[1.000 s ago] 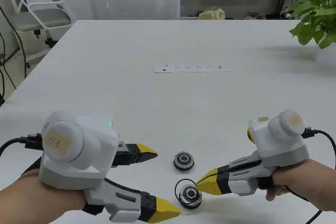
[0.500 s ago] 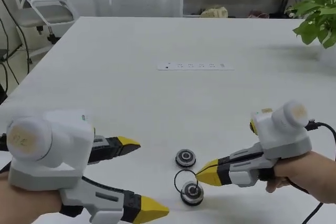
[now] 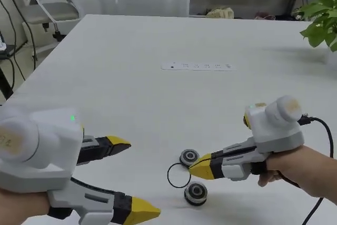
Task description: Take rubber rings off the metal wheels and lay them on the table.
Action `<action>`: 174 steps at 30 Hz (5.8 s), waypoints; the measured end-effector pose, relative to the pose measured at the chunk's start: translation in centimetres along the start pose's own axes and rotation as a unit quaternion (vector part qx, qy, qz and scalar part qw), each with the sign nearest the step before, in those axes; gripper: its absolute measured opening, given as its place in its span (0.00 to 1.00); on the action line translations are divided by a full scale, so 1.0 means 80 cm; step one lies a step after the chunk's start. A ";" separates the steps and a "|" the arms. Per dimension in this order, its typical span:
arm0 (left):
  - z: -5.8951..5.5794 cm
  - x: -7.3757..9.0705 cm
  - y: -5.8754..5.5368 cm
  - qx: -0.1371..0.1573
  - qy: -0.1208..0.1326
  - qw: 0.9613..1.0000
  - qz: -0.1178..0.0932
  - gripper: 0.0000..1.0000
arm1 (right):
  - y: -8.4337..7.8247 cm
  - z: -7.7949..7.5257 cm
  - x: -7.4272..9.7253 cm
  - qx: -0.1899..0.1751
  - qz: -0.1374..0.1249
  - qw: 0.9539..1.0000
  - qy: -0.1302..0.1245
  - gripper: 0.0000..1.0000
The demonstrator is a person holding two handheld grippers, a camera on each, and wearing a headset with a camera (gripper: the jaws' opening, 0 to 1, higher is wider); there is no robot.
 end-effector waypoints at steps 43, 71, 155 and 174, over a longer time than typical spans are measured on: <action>0.006 0.012 -0.010 0.018 0.011 1.000 0.011 0.77 | -0.018 -0.022 -0.065 0.013 0.048 0.998 -0.032 0.00; 0.002 0.008 -0.007 0.014 0.006 1.000 0.016 0.76 | -0.003 -0.022 -0.033 0.025 0.022 0.998 -0.053 0.16; -0.017 -0.108 -0.016 -0.026 -0.090 0.992 0.080 0.56 | -0.069 -0.010 0.023 0.060 0.083 0.993 -0.063 0.31; -0.032 -0.134 -0.022 -0.038 -0.115 0.988 0.097 0.41 | -0.077 -0.013 0.020 0.058 0.092 0.992 -0.061 0.30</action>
Point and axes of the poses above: the centre of the closed fingertips' face, and the gripper's own axes: x roughly backward along the fingers, z roughly to its left, y roughly out of its top, the point moved 3 cm from there along x, roughly backward along the fingers, and after that the axes turned 11 degrees about y, right-handed, at the moved point
